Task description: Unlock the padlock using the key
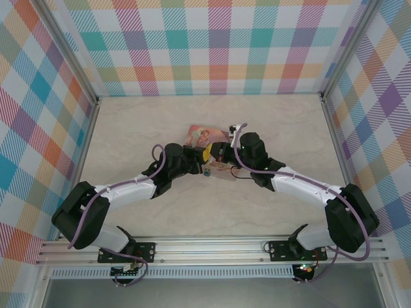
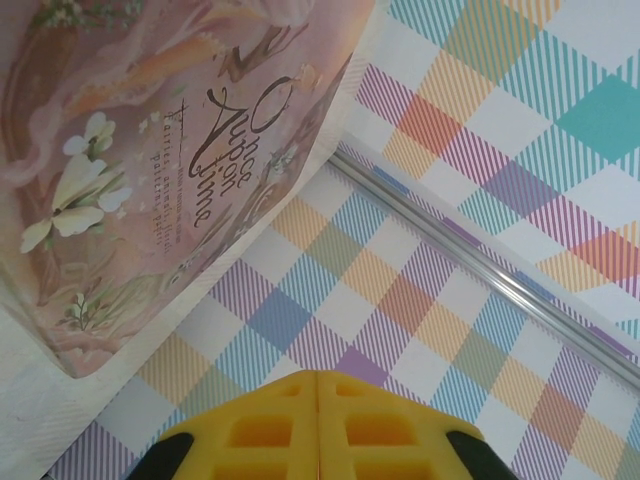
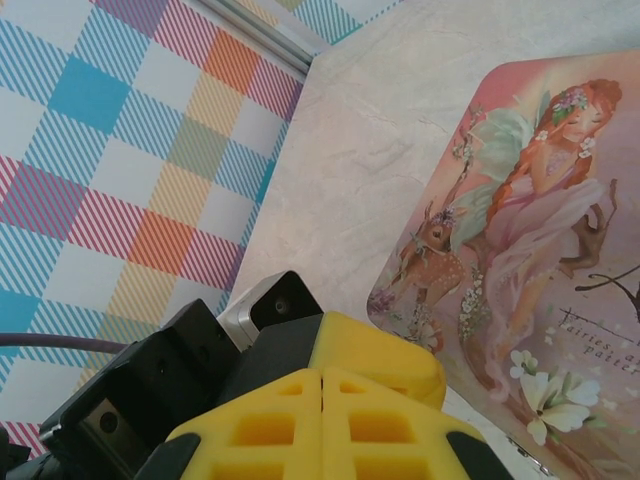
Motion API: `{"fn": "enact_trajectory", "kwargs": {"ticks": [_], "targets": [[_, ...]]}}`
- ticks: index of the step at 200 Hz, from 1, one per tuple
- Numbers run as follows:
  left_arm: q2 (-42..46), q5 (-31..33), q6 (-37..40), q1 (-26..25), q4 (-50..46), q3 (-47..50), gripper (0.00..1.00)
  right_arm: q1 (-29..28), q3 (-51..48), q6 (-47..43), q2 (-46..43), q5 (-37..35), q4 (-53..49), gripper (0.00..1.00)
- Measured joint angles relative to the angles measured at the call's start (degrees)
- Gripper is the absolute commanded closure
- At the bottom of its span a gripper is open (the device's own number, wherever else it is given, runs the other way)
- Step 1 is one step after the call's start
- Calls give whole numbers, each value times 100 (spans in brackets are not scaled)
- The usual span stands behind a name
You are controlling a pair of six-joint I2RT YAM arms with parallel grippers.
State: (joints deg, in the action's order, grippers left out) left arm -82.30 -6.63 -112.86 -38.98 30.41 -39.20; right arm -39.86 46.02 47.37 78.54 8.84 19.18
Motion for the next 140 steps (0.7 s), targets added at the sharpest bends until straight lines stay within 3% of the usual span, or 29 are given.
{"fn": "enact_trajectory", "kwargs": {"ticks": [42,71,91,140], "targets": [[0,57,0,0,0,9,100,0,-116,0,-122,-22,-46,99],[9,133,177,35,-22,-13,100,2,-153,-50,-264,-48,-221,84],[116,293,1019,92,-323,-173,100,68,-234,-168,-487,28,-358,70],[564,470,4343,138,-1276,-1244,100,612,-343,-424,-1021,968,-551,41]]}}
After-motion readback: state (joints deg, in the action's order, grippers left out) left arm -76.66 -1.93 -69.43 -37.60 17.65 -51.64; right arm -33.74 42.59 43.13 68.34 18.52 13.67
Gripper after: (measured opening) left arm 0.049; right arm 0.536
